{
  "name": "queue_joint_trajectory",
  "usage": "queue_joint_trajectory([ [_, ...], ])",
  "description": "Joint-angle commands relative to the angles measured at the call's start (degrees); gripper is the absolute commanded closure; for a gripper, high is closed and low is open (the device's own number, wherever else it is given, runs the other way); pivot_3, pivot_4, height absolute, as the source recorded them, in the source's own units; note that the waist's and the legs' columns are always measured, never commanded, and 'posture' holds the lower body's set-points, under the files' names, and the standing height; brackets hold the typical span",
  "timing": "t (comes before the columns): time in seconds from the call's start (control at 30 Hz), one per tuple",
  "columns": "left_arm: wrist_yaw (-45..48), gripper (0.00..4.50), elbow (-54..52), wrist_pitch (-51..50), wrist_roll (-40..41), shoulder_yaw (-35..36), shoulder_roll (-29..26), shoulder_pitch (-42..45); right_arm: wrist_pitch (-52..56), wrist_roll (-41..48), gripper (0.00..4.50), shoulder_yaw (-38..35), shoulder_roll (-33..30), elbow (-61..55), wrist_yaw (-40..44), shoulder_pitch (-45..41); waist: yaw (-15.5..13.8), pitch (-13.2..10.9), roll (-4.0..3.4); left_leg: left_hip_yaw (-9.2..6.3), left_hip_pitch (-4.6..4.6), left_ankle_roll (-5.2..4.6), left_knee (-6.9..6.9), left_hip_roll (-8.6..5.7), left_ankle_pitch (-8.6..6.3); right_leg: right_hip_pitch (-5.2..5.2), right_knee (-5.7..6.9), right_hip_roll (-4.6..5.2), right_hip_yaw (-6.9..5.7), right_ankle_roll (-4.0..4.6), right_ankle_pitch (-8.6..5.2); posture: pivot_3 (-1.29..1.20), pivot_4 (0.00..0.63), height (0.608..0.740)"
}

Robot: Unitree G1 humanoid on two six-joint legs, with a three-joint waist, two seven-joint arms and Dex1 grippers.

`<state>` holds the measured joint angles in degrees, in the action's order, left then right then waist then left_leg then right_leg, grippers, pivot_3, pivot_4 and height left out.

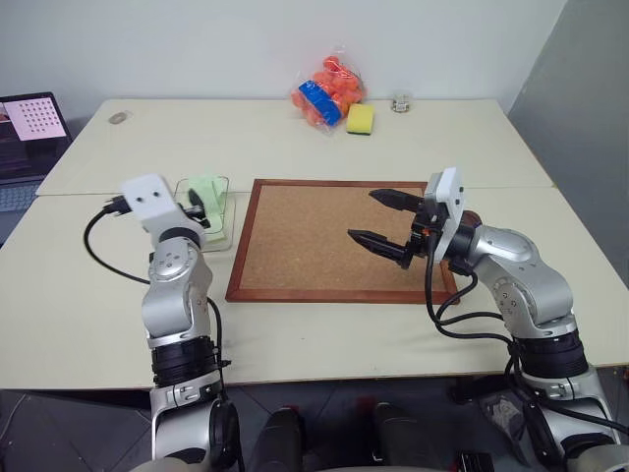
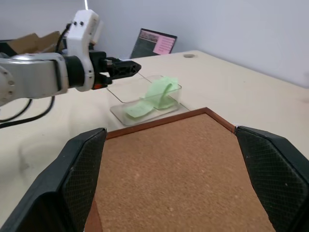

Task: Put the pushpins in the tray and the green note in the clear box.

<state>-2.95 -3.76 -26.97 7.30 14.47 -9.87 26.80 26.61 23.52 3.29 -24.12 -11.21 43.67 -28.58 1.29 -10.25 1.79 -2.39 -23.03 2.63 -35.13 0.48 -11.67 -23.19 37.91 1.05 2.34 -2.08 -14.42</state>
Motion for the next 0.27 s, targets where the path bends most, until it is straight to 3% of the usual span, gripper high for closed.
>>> queue_joint_trajectory([
  [0.03,6.8,0.94,-9.2,0.9,2.0,-7.4,0.9,-4.8,0.4,-5.6,0.00,-2.7,2.0,-3.9,-12.1,4.2,0.0,0.0,0.04,0.01,0.00,0.01,0.00,0.06,0.00,0.00,-0.01,0.01,0.02,0.01,0.00,0.00,0.150,0.740],
  [0.27,5.5,0.94,-15.5,2.1,-0.2,-12.8,4.3,-17.6,2.9,-16.2,0.00,-0.6,10.3,-9.0,-31.2,13.5,0.6,0.0,0.02,0.10,0.07,0.01,0.06,0.09,-0.01,-0.05,0.03,-0.04,0.12,0.00,-0.02,0.00,0.150,0.740],
])
